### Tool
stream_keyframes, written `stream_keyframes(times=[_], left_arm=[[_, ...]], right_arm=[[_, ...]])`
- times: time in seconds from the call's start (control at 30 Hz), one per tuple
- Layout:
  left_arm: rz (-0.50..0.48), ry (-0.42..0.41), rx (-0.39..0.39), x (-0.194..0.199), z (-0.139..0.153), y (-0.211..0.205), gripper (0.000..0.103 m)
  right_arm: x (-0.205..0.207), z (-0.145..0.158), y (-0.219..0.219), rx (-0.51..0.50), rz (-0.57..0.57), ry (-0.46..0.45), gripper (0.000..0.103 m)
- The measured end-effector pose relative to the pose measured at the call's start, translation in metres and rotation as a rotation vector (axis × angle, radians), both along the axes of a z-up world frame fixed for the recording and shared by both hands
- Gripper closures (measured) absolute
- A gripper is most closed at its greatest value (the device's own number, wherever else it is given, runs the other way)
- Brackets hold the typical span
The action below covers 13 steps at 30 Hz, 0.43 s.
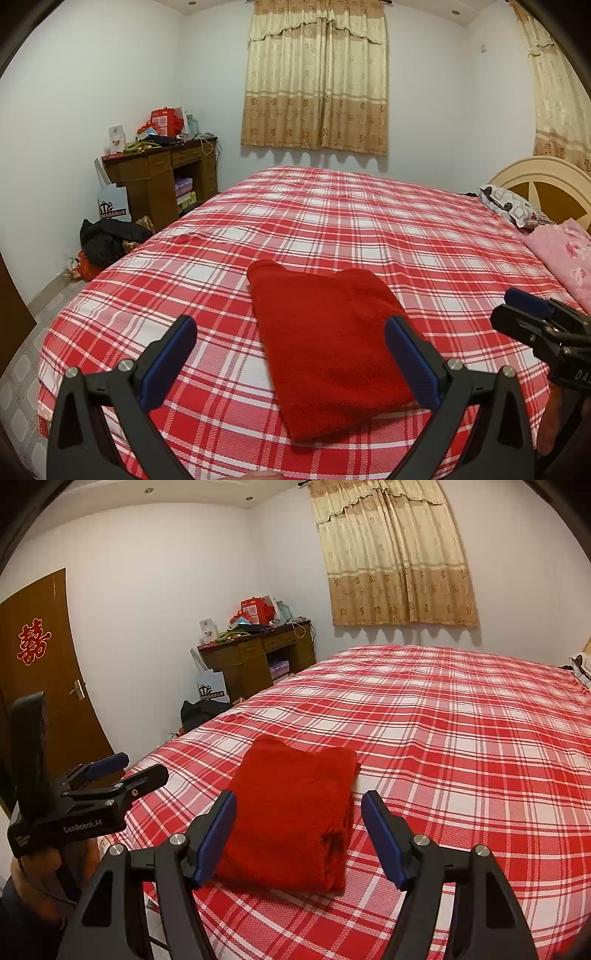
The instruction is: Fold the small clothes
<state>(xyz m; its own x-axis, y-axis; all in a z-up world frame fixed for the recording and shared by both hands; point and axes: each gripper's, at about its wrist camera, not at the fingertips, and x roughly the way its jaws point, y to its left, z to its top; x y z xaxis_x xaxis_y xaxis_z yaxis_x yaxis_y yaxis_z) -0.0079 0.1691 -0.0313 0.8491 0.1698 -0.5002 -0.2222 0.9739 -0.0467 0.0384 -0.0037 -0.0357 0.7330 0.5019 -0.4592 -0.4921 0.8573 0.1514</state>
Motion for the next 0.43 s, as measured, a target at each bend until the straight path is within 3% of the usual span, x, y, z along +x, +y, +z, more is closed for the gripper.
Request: stream_keyframes(times=[0.43], left_arm=[[0.020,0.028,0.020,0.0042,-0.0077,0.0041,0.000]], right_arm=[[-0.0015,-0.0016,0.0005,-0.007,-0.001,0.009,0.032]])
